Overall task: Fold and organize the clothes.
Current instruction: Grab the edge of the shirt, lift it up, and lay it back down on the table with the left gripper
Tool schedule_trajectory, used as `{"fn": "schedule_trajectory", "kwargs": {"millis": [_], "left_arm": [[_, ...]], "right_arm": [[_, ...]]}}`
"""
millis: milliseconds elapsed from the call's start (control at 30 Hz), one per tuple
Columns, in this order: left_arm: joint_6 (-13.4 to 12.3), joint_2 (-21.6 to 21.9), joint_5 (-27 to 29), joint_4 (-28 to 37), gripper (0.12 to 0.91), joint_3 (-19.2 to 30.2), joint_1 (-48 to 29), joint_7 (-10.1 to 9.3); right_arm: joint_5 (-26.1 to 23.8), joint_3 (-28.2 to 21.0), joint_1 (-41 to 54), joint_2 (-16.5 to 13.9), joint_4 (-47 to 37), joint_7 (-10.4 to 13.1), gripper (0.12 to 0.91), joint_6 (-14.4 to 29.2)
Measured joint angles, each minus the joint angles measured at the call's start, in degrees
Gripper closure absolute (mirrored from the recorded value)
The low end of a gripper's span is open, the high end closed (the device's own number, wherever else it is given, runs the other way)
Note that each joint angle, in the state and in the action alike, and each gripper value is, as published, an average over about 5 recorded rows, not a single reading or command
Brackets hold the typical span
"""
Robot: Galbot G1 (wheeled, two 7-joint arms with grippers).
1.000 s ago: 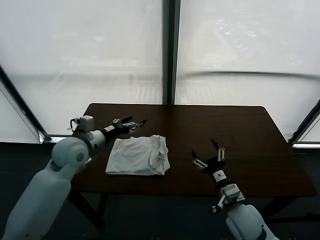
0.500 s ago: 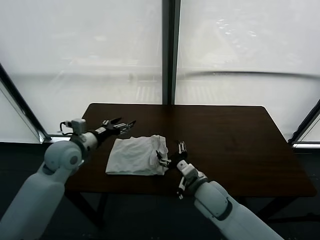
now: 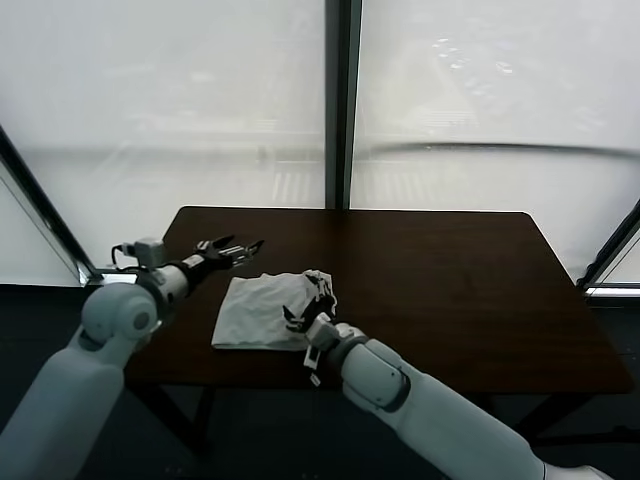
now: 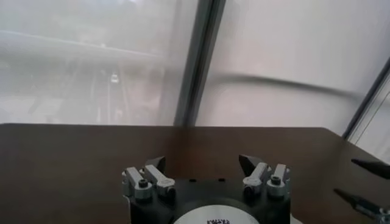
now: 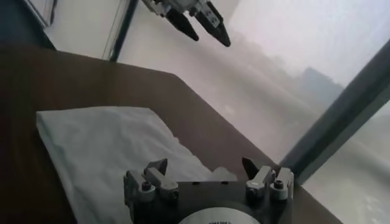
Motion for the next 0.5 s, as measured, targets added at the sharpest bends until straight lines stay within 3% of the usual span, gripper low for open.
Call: {"fn": "schedule_trajectory", "kwargs": {"millis": [233, 500], "left_arm": [[-0.02, -0.25, 0.32, -0.31, 0.123, -0.36, 1.20, 0.07], [-0.03, -0.36, 0.41, -0.57, 0.123, -0.38, 1.45, 0.09]], "right_arm": [[-0.42, 2.94, -2.78, -2.30, 1.79, -0.03, 0.118, 0.23], [-0.66, 10.58, -8.49, -4.82, 3.98, 0.27, 0.118, 2.03]]}}
